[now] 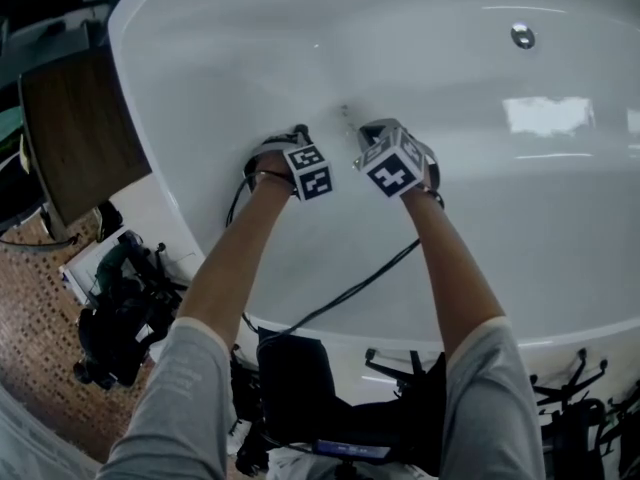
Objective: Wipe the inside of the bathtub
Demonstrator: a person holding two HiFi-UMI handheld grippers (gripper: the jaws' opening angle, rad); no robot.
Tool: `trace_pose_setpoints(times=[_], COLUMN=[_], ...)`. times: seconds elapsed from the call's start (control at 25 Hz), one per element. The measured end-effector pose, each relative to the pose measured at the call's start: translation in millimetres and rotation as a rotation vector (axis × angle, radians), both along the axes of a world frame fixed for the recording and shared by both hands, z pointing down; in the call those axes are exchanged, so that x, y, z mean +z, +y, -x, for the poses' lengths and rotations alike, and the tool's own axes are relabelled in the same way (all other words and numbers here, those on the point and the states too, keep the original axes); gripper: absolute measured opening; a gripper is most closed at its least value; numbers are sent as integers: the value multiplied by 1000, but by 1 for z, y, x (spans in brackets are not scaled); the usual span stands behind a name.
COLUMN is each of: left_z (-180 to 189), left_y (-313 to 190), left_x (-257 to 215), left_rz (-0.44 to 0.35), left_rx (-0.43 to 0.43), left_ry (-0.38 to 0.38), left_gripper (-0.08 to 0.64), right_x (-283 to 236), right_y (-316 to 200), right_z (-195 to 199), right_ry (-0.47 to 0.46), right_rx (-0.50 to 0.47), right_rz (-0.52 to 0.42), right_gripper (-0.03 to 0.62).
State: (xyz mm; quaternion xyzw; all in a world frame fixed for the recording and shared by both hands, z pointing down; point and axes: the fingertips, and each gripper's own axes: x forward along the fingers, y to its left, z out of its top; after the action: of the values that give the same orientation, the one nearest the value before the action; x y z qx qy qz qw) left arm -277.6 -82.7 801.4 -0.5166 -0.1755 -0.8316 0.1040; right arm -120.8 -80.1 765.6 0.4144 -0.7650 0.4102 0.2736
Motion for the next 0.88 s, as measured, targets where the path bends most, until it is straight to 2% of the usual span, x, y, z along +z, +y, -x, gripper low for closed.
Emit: trace_pose_setpoints(times=[0.2,0.32,0.4,0.48,0.68,0.76,0.88], left_z=[-22,-31,-33,-31,-13,-14,-21], left_y=[-54,-66,-60,-40,14,14,-3], left_x=[13,20,23,27,38,43,51], left_rz=[-97,-113,-99,-54,64,67,29], left_rx=[1,0,-1,-19,-32,-21,-2], left_ry=[55,69,74,68,3,3,33], left_gripper=[98,98,98,98,98,99,98], right_x=[11,18,25,29,25,29,36], right_y=[-5,-6,-4,-2,-2,-1,-3], right_z=[-11,-14,-14,-13,-7,-10,-12], right_ry=[19,24,24,21,19,22,25], right_rx=[7,9,8,5,-2,-1,5], right_rz=[1,2,9,18,14,16,21], right_gripper=[8,8,8,8,8,8,8])
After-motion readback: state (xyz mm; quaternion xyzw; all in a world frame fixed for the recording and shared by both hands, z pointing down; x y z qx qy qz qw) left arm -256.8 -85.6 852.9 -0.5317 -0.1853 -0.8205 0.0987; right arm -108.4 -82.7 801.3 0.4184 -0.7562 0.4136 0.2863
